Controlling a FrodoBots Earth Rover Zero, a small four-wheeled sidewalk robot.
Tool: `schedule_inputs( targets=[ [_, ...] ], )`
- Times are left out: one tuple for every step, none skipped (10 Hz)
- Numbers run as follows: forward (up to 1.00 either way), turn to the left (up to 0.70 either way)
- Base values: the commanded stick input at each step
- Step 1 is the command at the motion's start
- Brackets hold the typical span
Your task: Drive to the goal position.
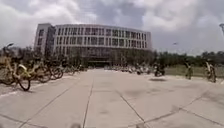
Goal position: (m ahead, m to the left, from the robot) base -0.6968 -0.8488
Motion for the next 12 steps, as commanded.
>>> schedule_inputs(
  targets=[
    [0.70, 0.00],
    [0.70, 0.00],
    [0.70, 0.00],
    [0.70, 0.00],
    [0.70, 0.00],
    [0.70, 0.00],
    [0.70, 0.00],
    [0.70, 0.00],
    [0.70, 0.00],
    [0.70, 0.00],
    [0.70, 0.00],
    [0.70, 0.00]
  ],
)
